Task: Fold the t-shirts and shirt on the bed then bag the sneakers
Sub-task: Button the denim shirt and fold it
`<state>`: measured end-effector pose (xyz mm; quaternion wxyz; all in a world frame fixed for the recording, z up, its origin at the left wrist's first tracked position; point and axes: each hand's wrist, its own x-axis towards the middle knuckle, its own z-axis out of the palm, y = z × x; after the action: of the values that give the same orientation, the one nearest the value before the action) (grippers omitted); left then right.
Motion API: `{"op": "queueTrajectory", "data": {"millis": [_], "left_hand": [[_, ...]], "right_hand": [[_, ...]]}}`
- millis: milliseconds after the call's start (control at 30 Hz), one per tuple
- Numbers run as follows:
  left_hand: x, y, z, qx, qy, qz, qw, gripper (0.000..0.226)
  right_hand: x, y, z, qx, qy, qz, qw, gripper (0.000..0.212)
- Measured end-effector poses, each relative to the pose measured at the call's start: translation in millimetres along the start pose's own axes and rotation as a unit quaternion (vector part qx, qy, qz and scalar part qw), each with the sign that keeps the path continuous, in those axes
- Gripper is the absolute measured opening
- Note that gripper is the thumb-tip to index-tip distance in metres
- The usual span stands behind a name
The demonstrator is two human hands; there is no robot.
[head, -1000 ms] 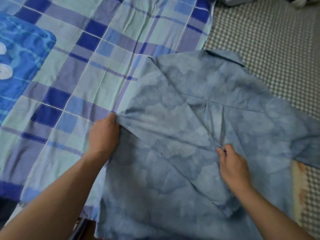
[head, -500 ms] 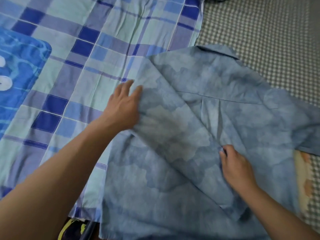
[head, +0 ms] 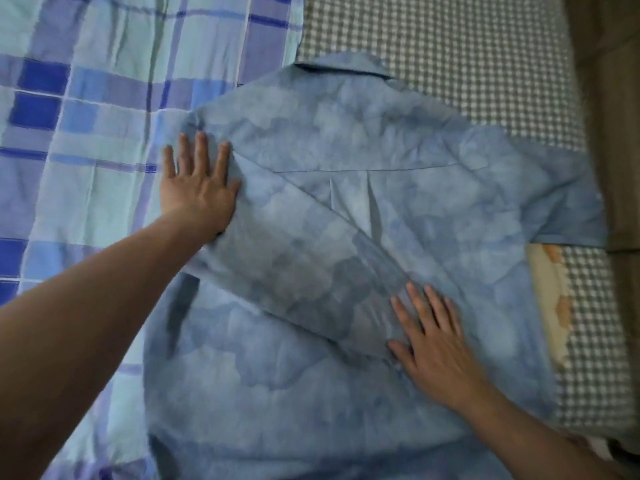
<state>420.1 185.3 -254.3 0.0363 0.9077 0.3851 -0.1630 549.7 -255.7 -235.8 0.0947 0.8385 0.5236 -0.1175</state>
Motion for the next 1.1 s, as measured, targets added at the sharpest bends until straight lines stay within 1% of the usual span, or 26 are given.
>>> {"op": "queueTrajectory", "data": {"millis": [67,133,200,233,267,300,333,367,400,433,467,500,533,567,633,667,700,733,767,800,833,900,933,967,1033,1100], "left_hand": [[-29.5,29.9,-19.1,-0.056,0.067,0.012,0.996,0.067],[-78.6,74.0,-23.6,-0.119,0.121,0.068,0.983,0.067],[-127.4,134.8,-18.2,-0.150,0.116,0.144,0.971,0.066],[-144.7,168.4,-14.5,-0.154,0.102,0.185,0.965,0.065],[-156.3,202.1,-10.8,-0.152,0.090,0.222,0.959,0.064],[-163.0,233.5,-7.3,-0.146,0.080,0.248,0.954,0.063],[-165.7,259.1,-3.0,-0.141,0.069,0.262,0.952,0.062],[-165.7,277.8,3.1,-0.136,0.059,0.263,0.953,0.062],[-164.6,290.7,9.4,-0.128,0.046,0.254,0.958,0.062],[-164.6,299.9,16.0,-0.114,0.028,0.238,0.964,0.062],[-165.7,306.8,20.9,-0.098,0.011,0.218,0.971,0.062],[-165.6,314.6,21.9,-0.089,-0.001,0.193,0.977,0.063],[-163.8,325.1,17.7,-0.091,-0.003,0.163,0.982,0.061],[-161.2,341.8,9.6,-0.104,0.000,0.132,0.986,0.057],[-150.1,389.3,-12.8,-0.157,0.033,0.081,0.984,0.047],[-143.2,416.2,-24.8,-0.183,0.054,0.074,0.979,0.045],[-135.4,443.3,-33.8,-0.201,0.069,0.082,0.974,0.044],[-128.5,468.0,-40.5,-0.211,0.079,0.093,0.970,0.042],[-120.7,488.3,-43.9,-0.210,0.091,0.102,0.968,0.042],[-113.3,503.4,-47.2,-0.196,0.101,0.106,0.970,0.043],[-106.5,513.1,-48.2,-0.173,0.103,0.113,0.973,0.041],[-95.0,517.5,-52.8,-0.118,0.090,0.126,0.981,0.029],[-90.8,515.3,-55.8,-0.101,0.075,0.127,0.984,0.026],[-88.3,512.4,-58.0,-0.095,0.062,0.131,0.985,0.026],[-92.4,505.4,-67.3,-0.102,0.059,0.135,0.984,0.031],[-101.1,496.7,-77.5,-0.088,0.073,0.165,0.980,0.044]], "right_hand": [[-9.1,5.4,-2.4,0.006,0.003,-0.004,1.000,0.071],[-18.5,11.4,-0.6,0.018,-0.006,-0.027,0.999,0.074],[-29.5,26.3,-1.5,0.039,-0.016,-0.039,0.998,0.073],[-30.5,39.5,-4.4,0.068,0.000,-0.029,0.997,0.070],[-28.8,57.3,-11.1,0.107,0.034,-0.002,0.994,0.065],[-23.7,79.5,-21.0,0.153,0.085,0.046,0.984,0.060],[-18.1,107.4,-28.3,0.196,0.144,0.116,0.963,0.054],[-13.4,140.9,-35.2,0.236,0.192,0.210,0.929,0.049],[-9.1,179.7,-39.2,0.268,0.218,0.318,0.883,0.047],[-4.8,224.1,-39.0,0.290,0.219,0.427,0.828,0.049],[-0.7,264.0,-38.7,0.307,0.196,0.522,0.771,0.054],[5.2,301.0,-33.8,0.333,0.159,0.593,0.716,0.060],[12.0,332.2,-26.3,0.386,0.115,0.627,0.667,0.064],[18.9,357.0,-20.1,0.477,0.067,0.625,0.614,0.064],[34.1,390.8,-5.7,0.667,0.009,0.564,0.487,0.061],[38.4,402.1,1.0,0.709,-0.018,0.548,0.444,0.057],[41.7,410.3,1.6,0.726,-0.031,0.534,0.432,0.050],[45.1,417.5,2.2,0.743,-0.037,0.511,0.430,0.042],[47.5,426.0,2.4,0.752,-0.032,0.500,0.428,0.034],[48.8,432.2,0.1,0.765,-0.017,0.491,0.416,0.030],[48.0,440.5,-0.1,0.789,0.014,0.483,0.379,0.030],[47.4,456.5,-4.6,0.841,0.108,0.448,0.283,0.024],[45.5,465.6,-5.5,0.855,0.160,0.429,0.243,0.022],[41.9,476.8,-6.3,0.861,0.203,0.414,0.216,0.026],[32.8,501.7,-5.4,0.859,0.248,0.401,0.197,0.028],[22.8,524.1,-2.3,0.857,0.243,0.411,0.195,0.023]]}}
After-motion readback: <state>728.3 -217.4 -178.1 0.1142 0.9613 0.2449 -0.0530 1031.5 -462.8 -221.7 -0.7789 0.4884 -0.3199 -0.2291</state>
